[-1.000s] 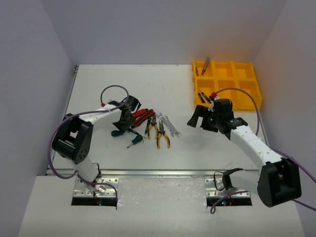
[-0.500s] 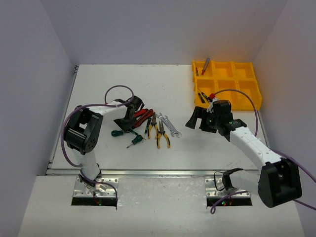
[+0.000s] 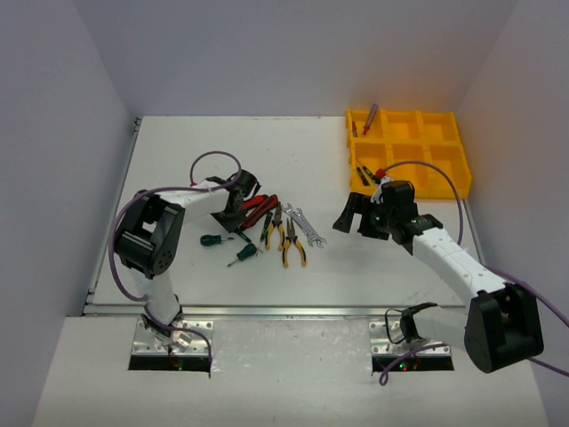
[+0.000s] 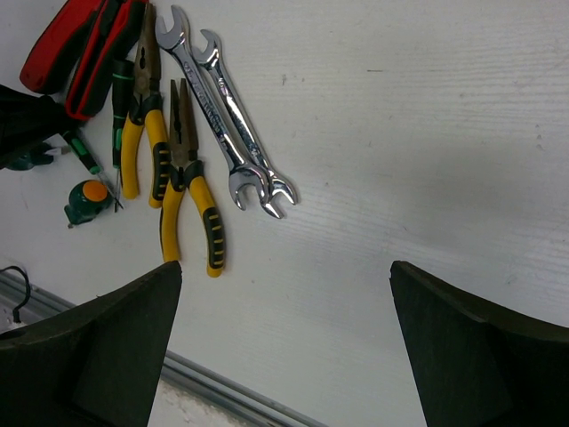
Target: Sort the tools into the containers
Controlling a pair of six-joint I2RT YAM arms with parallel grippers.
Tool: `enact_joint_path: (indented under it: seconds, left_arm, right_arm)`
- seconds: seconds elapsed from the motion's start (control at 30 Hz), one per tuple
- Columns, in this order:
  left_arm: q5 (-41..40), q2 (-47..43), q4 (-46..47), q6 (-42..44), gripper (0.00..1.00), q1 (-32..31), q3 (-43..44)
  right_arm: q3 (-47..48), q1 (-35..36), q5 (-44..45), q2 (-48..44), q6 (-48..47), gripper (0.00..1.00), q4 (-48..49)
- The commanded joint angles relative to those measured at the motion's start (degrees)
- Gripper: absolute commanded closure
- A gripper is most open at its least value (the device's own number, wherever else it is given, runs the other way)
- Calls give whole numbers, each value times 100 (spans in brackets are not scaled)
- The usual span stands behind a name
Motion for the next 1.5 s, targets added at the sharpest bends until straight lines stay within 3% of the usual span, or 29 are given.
enact_joint_path:
  seconds: [0.0, 0.23, 0.3, 0.4, 0.53, 0.67, 0.93, 0.97, 1.0, 1.03, 1.07, 1.1, 1.13, 1.3, 1.37, 1.47]
  left_arm:
    - [38, -960, 167, -84, 100, -44, -94]
    - [-123, -2417, 352, 111, 100, -77, -329]
    - [304, -2937, 946, 685, 100, -115, -593]
    - [1219, -3374, 2547, 1862, 100, -224, -1049]
    - [3092, -3989, 4433, 2184, 100, -397, -1903]
    - [3587, -4052, 5029, 2269, 100, -666, -2029]
    - [3742, -4074, 5605, 2121, 100, -992, -2255]
    - [3713, -4092, 5608, 2134, 100, -993, -2257]
    - [3607, -4133, 5539, 2203, 99, -993, -2252]
    - [3477, -4172, 5451, 2261, 95, -993, -2242]
    - [3276, -4197, 5283, 2304, 71, -993, -2191]
    - [2938, -4236, 4941, 2429, 23, -993, -2070]
    - [2636, -4266, 4479, 2586, 0, -993, -1962]
    - [445, -4506, 2272, 2954, 0, -993, -1199]
    - [153, -4631, 1838, 3125, 0, -993, -1115]
    - [327, -4675, 1677, 3478, 0, -993, -1155]
  right_arm:
    - [40, 56, -185, 43, -9, 1, 446]
    - [-34, 429, -1305, -97, -69, 2, 1410]
    - [37, 677, -1765, -35, -64, 4, 1804]
    - [310, 1070, -2390, 117, -12, 6, 2112]
    - [1012, 1701, -2418, 486, -16, 10, 2135]
    - [1150, 2115, -2221, 810, 360, 19, 2519]
    - [1295, 2397, -1691, 1321, 684, 48, 2813]
    - [1297, 2402, -1664, 1333, 670, 55, 2799]
    - [1274, 2402, -1576, 1308, 626, 80, 2780]
    - [1248, 2402, -1502, 1271, 589, 100, 2764]
    - [1251, 2402, -1401, 1232, 532, 100, 2703]
    - [1294, 2402, -1102, 1183, 364, 100, 2520]
    - [1407, 2398, -631, 1141, 86, 100, 2146]
    - [2081, 1903, 1436, 1434, -1423, 100, 279]
    - [2418, 1263, 1745, 1804, -1737, 100, 24]
    - [2990, 562, 2567, 2450, -2586, 100, -226]
